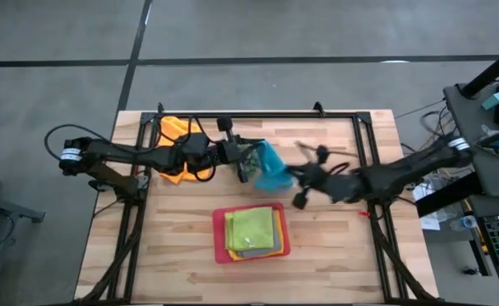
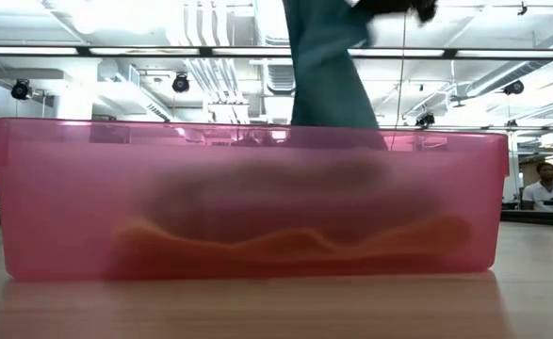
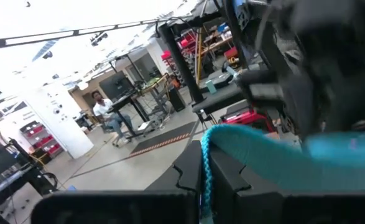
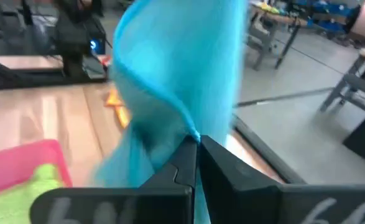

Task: Fold microfiber towels
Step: Fold the blue microfiber cloth

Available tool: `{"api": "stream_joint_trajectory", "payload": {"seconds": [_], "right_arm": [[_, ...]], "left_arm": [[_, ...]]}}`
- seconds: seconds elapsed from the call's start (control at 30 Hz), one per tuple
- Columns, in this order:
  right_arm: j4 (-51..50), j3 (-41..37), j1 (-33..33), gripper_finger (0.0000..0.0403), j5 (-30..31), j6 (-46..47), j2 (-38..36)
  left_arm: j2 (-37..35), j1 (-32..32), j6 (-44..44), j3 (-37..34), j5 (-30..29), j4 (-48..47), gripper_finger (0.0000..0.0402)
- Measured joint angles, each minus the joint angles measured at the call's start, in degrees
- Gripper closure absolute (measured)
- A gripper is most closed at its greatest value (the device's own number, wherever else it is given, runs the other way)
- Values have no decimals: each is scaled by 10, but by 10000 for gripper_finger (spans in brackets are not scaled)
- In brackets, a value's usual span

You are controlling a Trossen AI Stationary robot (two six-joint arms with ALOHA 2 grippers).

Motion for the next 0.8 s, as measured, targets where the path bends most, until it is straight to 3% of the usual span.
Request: {"api": "stream_joint_trajectory", "payload": {"seconds": [0.17, 0.3, 0.37, 0.47, 0.57, 0.8], "right_arm": [[-122, 92, 15, 394, 53, -54, -83], [-167, 164, 15, 394, -2, -87, -113], [-233, 196, 14, 394, 4, -88, -115], [-368, 235, 14, 394, 36, -18, -112], [-474, 242, 14, 394, 16, 54, -107], [-553, 203, 14, 391, -48, 154, -90]], "left_arm": [[0, -9, -27, 17, 2, 1, 401], [0, -12, -15, 31, -1, 1, 401], [0, -10, -8, 36, -23, 1, 401], [0, -8, -1, 36, -48, 1, 401], [0, -8, -1, 35, -49, -6, 401], [3, -9, -7, 34, -46, -30, 401]]}}
